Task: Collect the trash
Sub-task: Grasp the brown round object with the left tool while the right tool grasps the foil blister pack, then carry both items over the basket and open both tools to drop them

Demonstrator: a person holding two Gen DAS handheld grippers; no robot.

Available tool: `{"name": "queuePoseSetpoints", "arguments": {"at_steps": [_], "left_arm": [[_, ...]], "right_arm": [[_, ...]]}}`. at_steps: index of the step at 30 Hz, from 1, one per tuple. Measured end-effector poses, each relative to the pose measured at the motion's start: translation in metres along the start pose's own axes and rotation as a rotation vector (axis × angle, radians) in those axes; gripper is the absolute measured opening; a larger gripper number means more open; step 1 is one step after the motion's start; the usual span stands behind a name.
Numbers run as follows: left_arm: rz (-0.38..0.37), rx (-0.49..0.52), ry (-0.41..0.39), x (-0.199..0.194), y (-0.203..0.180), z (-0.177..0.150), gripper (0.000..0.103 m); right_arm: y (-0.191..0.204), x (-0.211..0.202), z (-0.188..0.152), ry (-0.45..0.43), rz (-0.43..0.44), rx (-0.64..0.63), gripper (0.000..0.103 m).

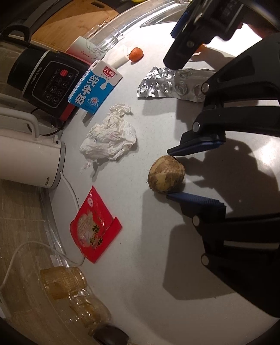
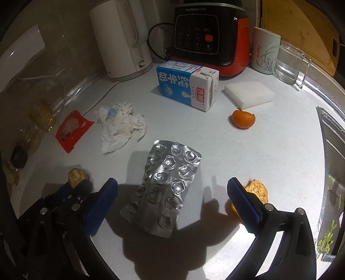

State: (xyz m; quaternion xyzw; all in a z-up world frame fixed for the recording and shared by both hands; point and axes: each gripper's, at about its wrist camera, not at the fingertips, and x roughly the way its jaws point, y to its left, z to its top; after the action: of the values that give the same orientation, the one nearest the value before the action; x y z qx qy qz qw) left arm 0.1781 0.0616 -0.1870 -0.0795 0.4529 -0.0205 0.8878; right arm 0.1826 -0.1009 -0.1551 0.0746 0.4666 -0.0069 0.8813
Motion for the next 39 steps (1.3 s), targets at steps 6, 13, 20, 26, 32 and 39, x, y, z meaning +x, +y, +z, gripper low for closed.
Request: {"name": "queuePoseSetpoints", "arguments": {"at_steps": [6,13,20,26,32,39], "left_arm": [[0.015,-0.022,-0.03,-0.018,0.018,-0.002,0.034],[0.036,-0.045,-0.059,-0.042,0.035,-0.007,0.034],[0.03,-0.04,-0.064,-0.056,0.036,-0.015,0.034],[0.005,-0.008,-0.077,-0.078,0.021,-0.029,0.034],[-0.044,0.07,-0.094,-0.118,-0.012,-0.06,0.034],[-0.152,0.155,-0.042,-0.172,-0.058,-0.126,0.034]], "right_arm": [[0.016,0.026,0.003,0.044,-0.039,0.014,0.092],[0.031,0.039,-0.001,0.069,-0.075,-0.017,0.072],[0.032,0.034,-0.003,0.063,-0.04,-0.042,0.054],[0.018,-0.005,-0.016,0.015,0.018,-0.038,0.053],[-0.021,-0.079,-0.048,-0.041,0.07,-0.035,0.053],[-0.077,-0.169,-0.126,-0.07,0.059,-0.062,0.053]]}}
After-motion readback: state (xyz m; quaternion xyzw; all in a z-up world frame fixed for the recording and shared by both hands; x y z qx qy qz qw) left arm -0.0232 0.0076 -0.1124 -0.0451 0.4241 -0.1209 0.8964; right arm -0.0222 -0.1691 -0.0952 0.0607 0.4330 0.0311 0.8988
